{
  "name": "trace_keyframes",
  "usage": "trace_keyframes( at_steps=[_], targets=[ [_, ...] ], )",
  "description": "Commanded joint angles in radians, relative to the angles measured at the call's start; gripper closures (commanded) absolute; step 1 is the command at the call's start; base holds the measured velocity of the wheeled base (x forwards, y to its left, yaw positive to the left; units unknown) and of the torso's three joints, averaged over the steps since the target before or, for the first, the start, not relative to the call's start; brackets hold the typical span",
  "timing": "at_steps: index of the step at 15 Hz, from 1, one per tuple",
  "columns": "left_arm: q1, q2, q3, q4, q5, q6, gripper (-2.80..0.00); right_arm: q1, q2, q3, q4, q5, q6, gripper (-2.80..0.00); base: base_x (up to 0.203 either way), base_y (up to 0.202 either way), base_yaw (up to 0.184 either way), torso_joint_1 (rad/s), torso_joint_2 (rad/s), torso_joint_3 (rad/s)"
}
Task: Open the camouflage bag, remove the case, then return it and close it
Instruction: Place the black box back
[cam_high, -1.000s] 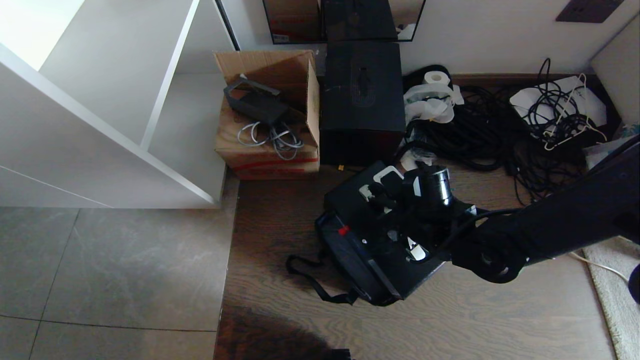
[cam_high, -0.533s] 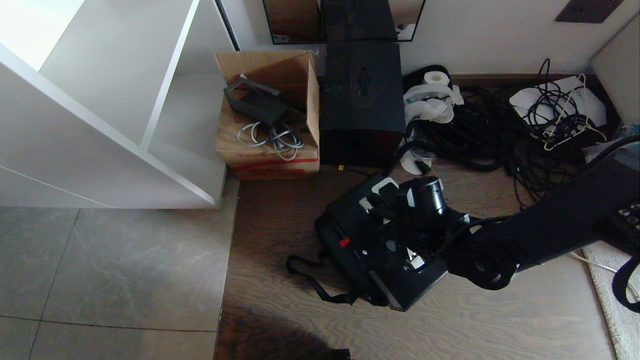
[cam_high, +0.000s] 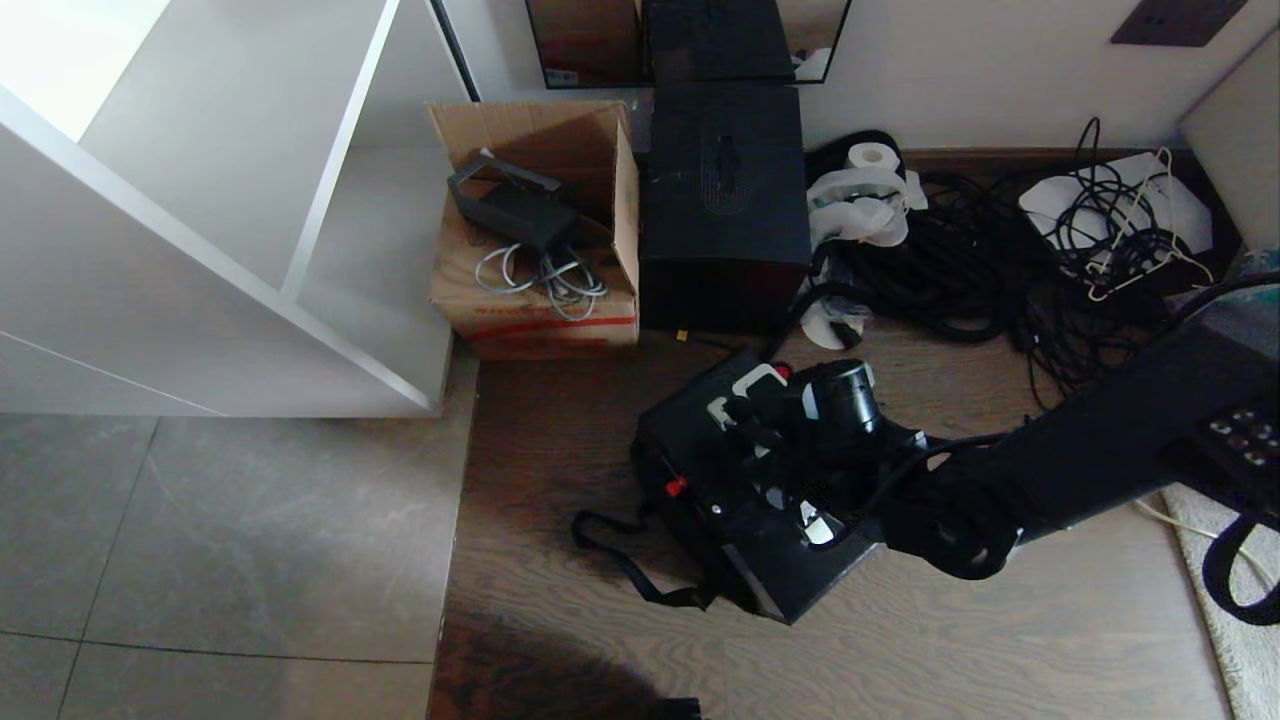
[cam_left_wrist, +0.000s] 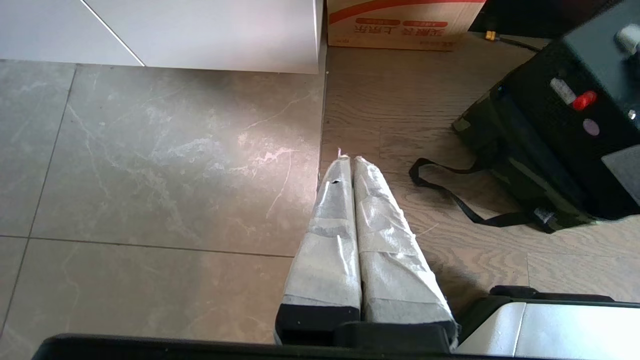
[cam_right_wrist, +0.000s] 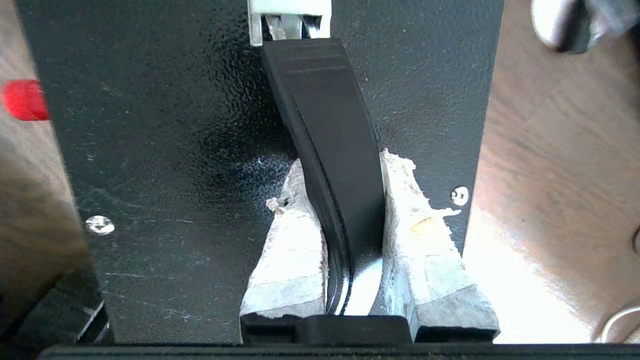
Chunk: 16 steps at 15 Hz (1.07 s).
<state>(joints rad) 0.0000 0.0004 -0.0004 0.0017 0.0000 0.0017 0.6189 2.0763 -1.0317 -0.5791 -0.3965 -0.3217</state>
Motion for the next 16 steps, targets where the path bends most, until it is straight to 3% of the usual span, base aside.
trace_keyframes(
  at_steps=[1,16],
  targets=[
    [0.0,0.0,0.0,0.0,0.0,0.0,0.0,0.001,0.024,-0.021,-0.004,-0.002,-0.005,0.0,0.0,0.0,0.0,0.0,0.0,0.0],
    [0.0,0.0,0.0,0.0,0.0,0.0,0.0,-0.016,0.089,-0.071,0.027,-0.002,0.004,0.0,0.0,0.0,0.0,0.0,0.0,0.0]
  ],
)
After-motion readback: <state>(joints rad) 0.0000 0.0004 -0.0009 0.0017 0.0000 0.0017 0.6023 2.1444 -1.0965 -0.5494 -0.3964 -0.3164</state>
